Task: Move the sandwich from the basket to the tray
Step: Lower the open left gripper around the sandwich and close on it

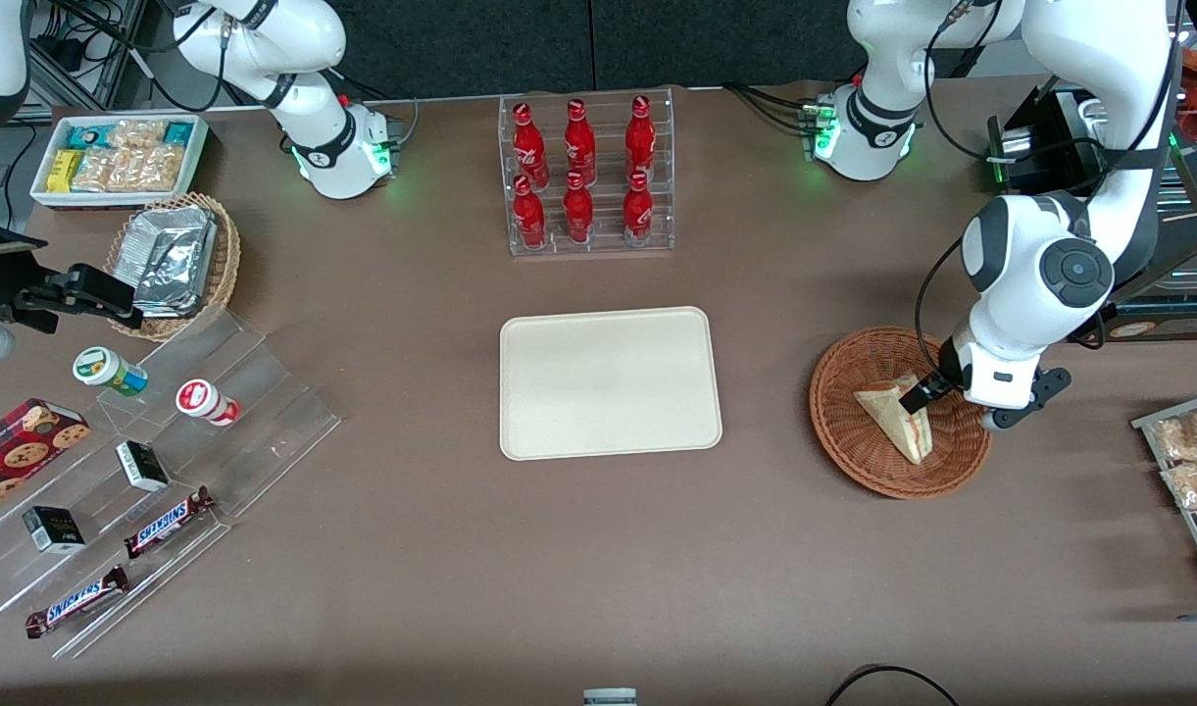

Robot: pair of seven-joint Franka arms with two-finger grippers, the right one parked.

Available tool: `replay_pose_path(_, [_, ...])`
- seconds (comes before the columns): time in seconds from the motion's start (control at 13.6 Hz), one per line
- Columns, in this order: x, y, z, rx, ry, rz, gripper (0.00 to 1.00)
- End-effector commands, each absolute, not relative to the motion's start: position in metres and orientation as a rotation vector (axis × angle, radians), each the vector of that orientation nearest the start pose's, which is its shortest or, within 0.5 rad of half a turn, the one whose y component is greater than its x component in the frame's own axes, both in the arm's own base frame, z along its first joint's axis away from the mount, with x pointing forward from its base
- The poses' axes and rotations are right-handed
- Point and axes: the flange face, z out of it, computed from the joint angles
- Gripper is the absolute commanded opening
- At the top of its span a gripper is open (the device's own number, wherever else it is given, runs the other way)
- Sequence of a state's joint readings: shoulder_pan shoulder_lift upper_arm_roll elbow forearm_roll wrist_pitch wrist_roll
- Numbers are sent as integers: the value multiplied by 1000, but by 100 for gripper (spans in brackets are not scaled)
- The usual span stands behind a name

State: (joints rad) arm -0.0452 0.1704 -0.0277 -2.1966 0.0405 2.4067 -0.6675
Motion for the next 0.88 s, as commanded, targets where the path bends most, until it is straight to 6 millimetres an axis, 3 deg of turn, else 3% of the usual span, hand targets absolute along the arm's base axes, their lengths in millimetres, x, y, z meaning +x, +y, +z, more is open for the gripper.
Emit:
replay_pose_path(0.0, [552, -59, 302, -3003, -897, -112, 100])
replay_pose_path(0.81, [553, -57, 281, -2990, -894, -85, 100])
